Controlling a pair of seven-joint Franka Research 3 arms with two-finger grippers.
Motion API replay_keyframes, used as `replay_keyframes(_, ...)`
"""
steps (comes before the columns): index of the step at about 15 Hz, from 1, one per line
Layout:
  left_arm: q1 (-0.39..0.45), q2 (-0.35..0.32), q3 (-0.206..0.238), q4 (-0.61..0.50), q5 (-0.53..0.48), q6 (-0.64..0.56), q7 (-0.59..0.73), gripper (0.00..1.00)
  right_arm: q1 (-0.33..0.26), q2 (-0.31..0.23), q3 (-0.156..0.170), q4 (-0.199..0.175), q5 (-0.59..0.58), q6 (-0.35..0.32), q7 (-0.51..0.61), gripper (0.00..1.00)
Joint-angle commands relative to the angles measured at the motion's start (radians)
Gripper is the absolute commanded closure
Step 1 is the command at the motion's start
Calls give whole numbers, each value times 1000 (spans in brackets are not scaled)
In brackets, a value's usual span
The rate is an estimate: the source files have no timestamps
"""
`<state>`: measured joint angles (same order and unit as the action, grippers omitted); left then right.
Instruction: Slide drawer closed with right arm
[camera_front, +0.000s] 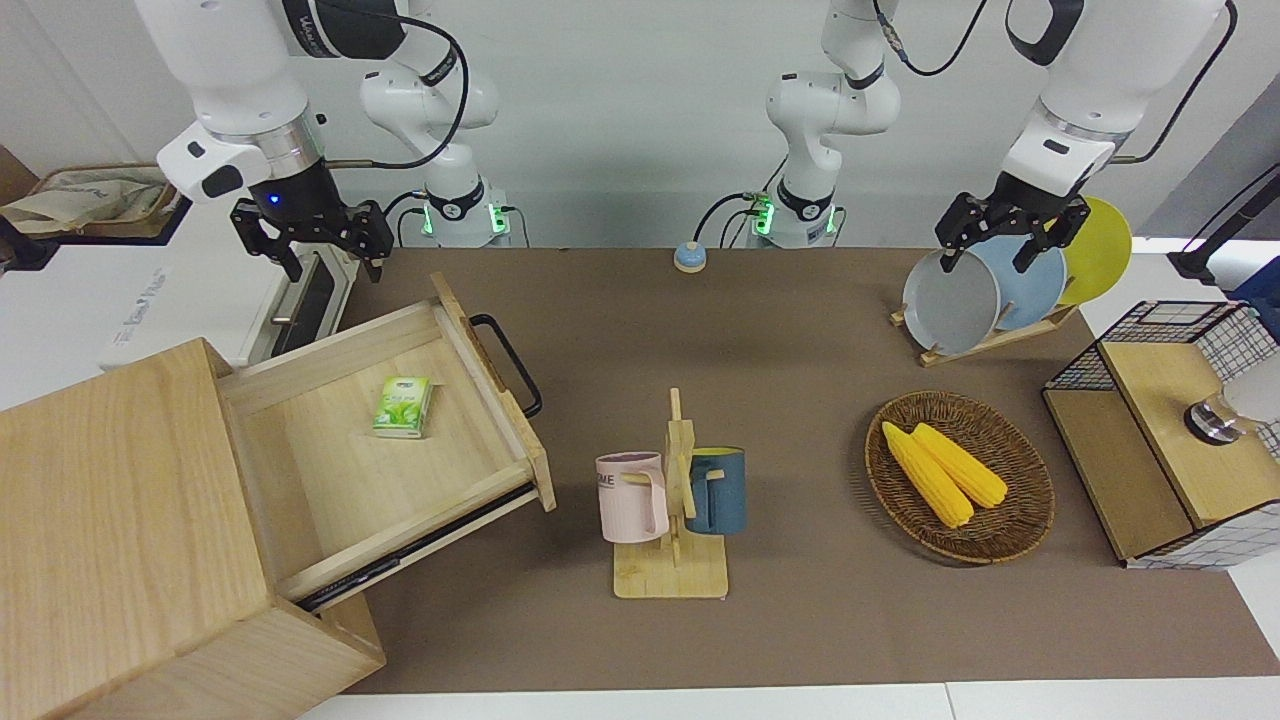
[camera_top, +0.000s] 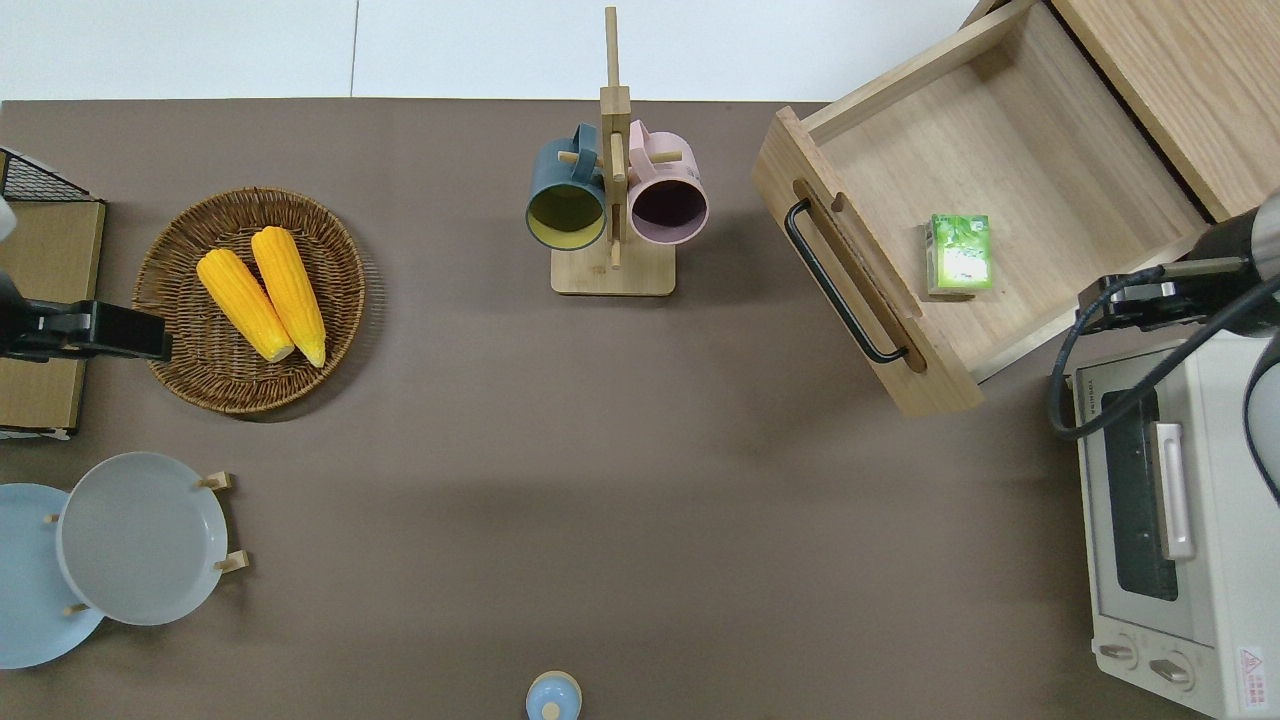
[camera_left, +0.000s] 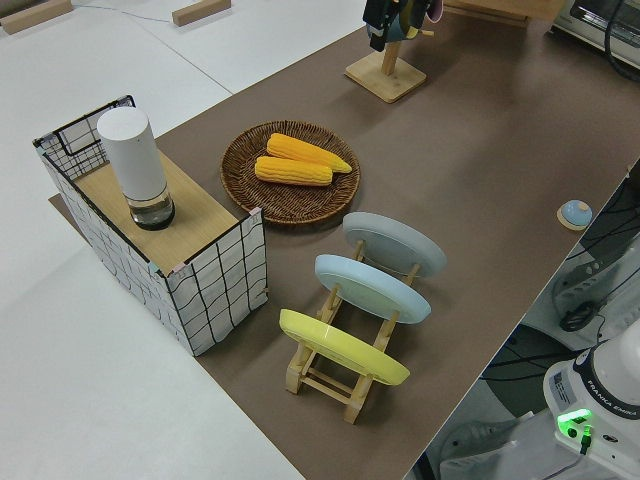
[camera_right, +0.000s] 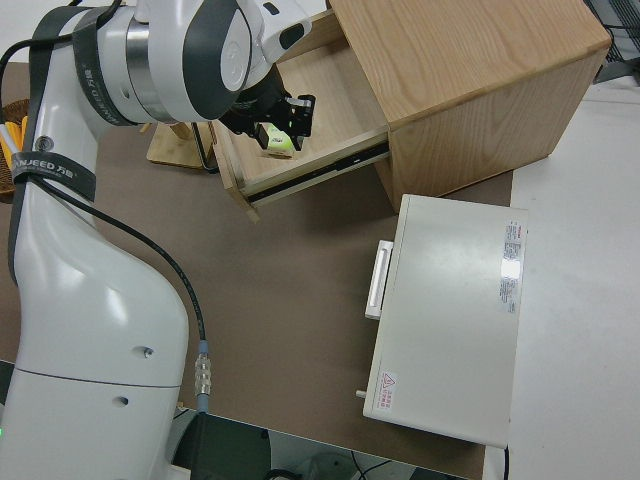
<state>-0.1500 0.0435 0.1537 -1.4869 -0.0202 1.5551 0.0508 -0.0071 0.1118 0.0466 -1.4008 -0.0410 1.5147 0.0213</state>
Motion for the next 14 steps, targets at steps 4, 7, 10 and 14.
replay_keyframes(4, -17, 13, 17, 20, 12, 0, 7, 5, -14, 3, 6, 19, 16, -31, -37, 1000)
replay_keyframes(7, -17, 13, 17, 20, 12, 0, 7, 5, -14, -1, 6, 19, 13, -53, -32, 1000)
replay_keyframes(10, -17, 13, 17, 20, 12, 0, 7, 5, -5, -10, 6, 49, 15, -62, -27, 1000)
replay_keyframes(14, -17, 13, 17, 20, 12, 0, 7, 2, 3, -15, 44, 68, 13, -91, 40, 1000)
